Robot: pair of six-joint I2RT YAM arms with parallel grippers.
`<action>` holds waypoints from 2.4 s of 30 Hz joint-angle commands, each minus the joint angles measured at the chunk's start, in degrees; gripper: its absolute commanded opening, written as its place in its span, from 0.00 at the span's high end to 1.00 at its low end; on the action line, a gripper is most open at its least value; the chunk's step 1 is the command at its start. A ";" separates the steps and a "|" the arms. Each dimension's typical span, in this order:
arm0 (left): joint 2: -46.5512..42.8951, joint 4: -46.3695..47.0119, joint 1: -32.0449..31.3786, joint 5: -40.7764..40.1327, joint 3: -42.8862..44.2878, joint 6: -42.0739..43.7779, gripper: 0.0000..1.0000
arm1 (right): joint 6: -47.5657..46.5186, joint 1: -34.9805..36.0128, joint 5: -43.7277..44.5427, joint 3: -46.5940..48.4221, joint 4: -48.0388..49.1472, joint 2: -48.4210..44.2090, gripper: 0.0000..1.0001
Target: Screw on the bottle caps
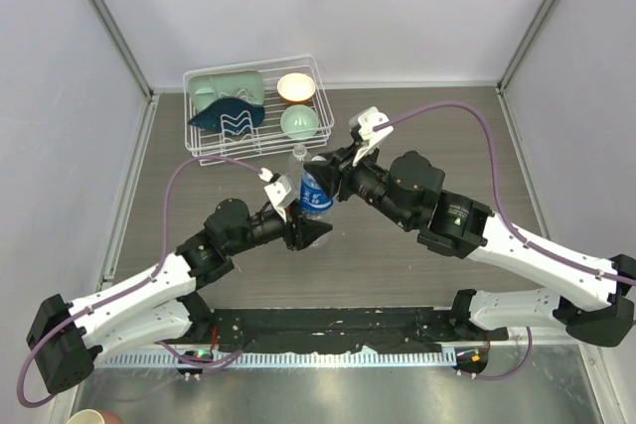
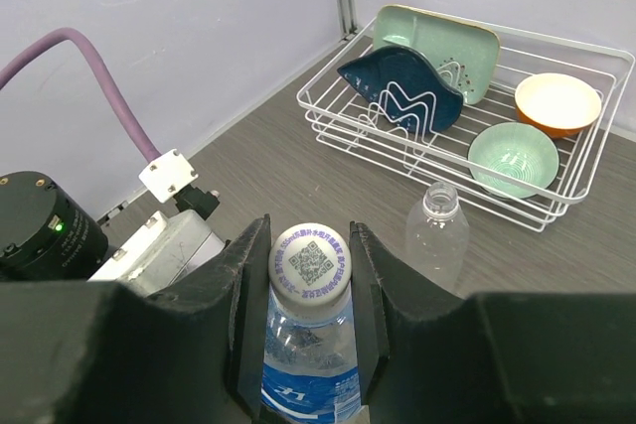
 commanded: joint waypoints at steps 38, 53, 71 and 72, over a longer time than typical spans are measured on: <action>-3.55 13.59 2.80 1.34 3.60 1.95 1.00 | -3.01 5.87 -4.24 4.77 -16.52 0.48 0.43; -6.01 12.62 3.24 3.36 2.72 -2.52 1.00 | -8.29 5.87 -5.90 14.44 -28.30 -2.59 0.29; -5.30 4.64 3.15 9.54 2.64 -14.65 1.00 | -17.00 5.87 -6.44 15.96 -22.34 0.92 0.27; -5.48 3.58 3.33 8.56 2.55 -15.44 1.00 | -16.30 5.87 -6.00 14.55 -21.81 0.23 0.27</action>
